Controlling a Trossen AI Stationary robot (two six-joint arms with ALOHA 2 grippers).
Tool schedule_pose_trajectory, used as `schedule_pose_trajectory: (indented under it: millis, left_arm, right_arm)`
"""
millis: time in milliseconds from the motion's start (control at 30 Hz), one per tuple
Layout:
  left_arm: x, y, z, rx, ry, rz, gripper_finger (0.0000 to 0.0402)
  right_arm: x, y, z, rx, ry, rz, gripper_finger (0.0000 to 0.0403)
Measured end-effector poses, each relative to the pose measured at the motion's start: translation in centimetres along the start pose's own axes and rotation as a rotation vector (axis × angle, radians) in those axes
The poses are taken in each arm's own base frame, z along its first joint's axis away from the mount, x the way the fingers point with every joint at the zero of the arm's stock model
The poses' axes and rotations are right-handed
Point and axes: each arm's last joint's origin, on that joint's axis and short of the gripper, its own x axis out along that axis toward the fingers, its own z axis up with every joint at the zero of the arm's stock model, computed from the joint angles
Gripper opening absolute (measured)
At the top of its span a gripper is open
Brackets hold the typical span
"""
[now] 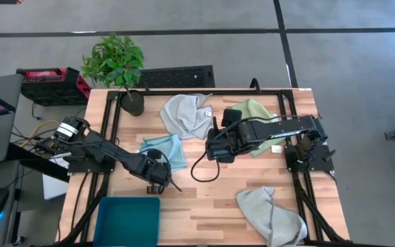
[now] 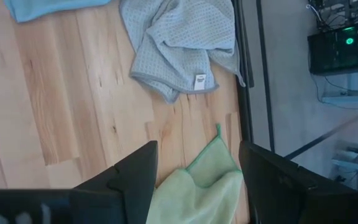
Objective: Fold microfiber towels
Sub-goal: Put the blue microfiber cloth into the blue bin
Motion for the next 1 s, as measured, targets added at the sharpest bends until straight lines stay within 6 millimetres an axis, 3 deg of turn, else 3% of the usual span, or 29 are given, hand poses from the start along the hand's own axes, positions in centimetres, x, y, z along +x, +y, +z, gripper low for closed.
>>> schedule_pose_trajectory:
  millis: [67, 300, 433, 667, 1000]
  left_arm:
    - [0.0, 0.1, 0.0, 0.009, 0.003, 0.004, 0.0011]
    - [-1.0, 0.3, 0.1, 0.011, 0.032, 0.014, 0.0003]
    - [-3.8, 0.2, 0.9, 0.020, 0.015, 0.005, 0.0002]
    - [-8.1, -0.3, 0.5, 0.061, 0.103, -0.012, 0.0001]
    - [-12.5, -4.0, -1.3, 0.063, 0.187, -0.119, 0.0000]
  right_arm:
    - [0.0, 0.0, 0.0, 0.000, 0.000, 0.000, 0.0249]
    - [0.0, 0.0, 0.0, -0.023, 0.002, 0.000, 0.0249]
    - [0.0, 0.0, 0.0, -0.028, 0.003, -0.001, 0.0249]
    - [0.0, 0.0, 0.0, -0.026, 0.001, -0.001, 0.0249]
    - [0.0, 0.0, 0.1, 0.014, -0.005, 0.002, 0.0249]
